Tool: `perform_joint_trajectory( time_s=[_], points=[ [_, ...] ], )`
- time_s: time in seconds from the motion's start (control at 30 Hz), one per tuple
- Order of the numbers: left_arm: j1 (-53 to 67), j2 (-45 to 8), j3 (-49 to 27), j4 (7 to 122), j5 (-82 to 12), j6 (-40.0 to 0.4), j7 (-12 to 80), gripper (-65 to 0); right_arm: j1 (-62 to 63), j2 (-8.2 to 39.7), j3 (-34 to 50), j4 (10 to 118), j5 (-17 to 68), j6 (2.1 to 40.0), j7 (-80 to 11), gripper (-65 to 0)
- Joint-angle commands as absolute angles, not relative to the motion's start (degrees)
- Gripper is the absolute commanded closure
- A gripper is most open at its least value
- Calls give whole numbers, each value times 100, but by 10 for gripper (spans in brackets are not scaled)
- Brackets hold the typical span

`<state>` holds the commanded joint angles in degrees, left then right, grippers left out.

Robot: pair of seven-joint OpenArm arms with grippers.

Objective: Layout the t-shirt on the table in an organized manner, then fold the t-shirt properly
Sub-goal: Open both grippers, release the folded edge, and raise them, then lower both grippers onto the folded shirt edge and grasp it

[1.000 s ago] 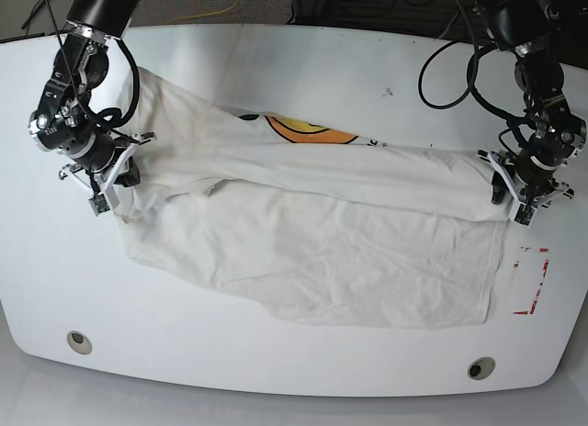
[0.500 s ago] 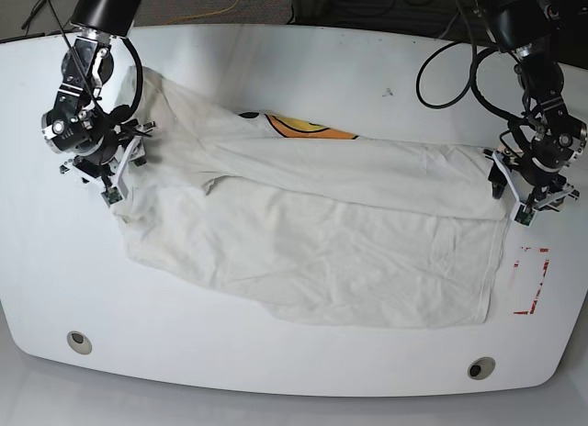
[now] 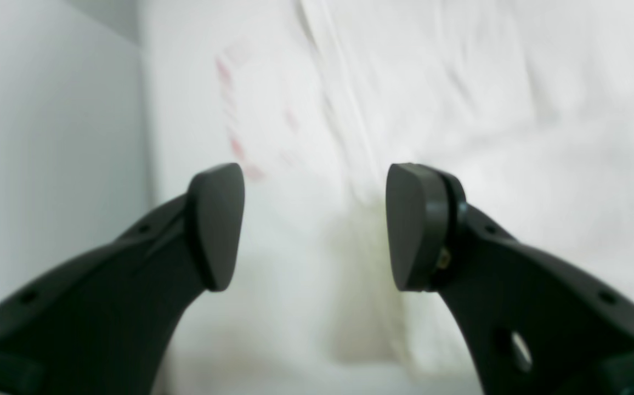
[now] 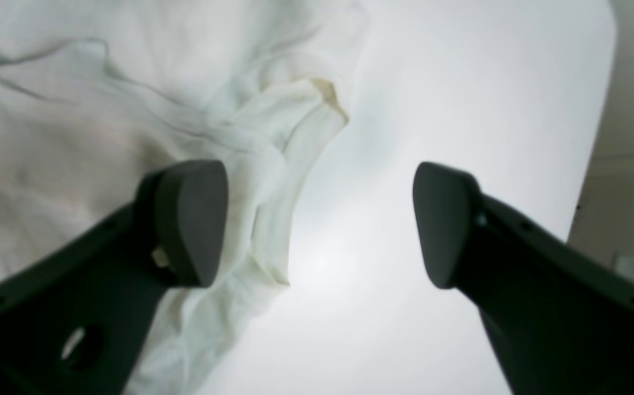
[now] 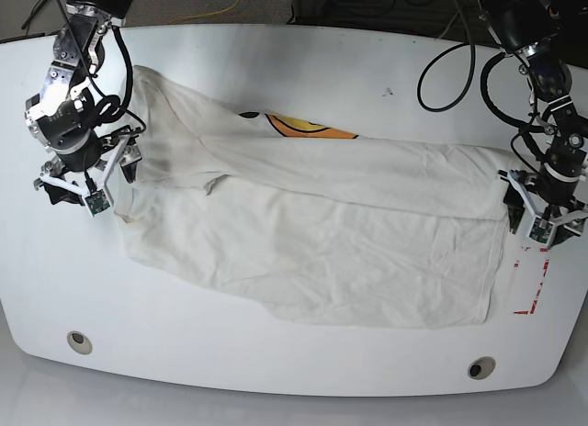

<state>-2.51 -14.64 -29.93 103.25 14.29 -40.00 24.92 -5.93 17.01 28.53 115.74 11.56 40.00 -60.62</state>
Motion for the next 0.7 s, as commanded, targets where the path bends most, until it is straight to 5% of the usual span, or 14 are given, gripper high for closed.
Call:
perform_joint_trajectory(
  time_s=[0.23,0.7],
  points=[
    [-251,-1332,-3530,10378,1411,-4000,2484,-381,-1174,1464,3758,11503,2703,4000,-6062,-506],
    [277,-945,-3864,10378,1429,-4000,2475,-380,-2044,1103,3837,11495,2782,4000,-6053,-506]
  ],
)
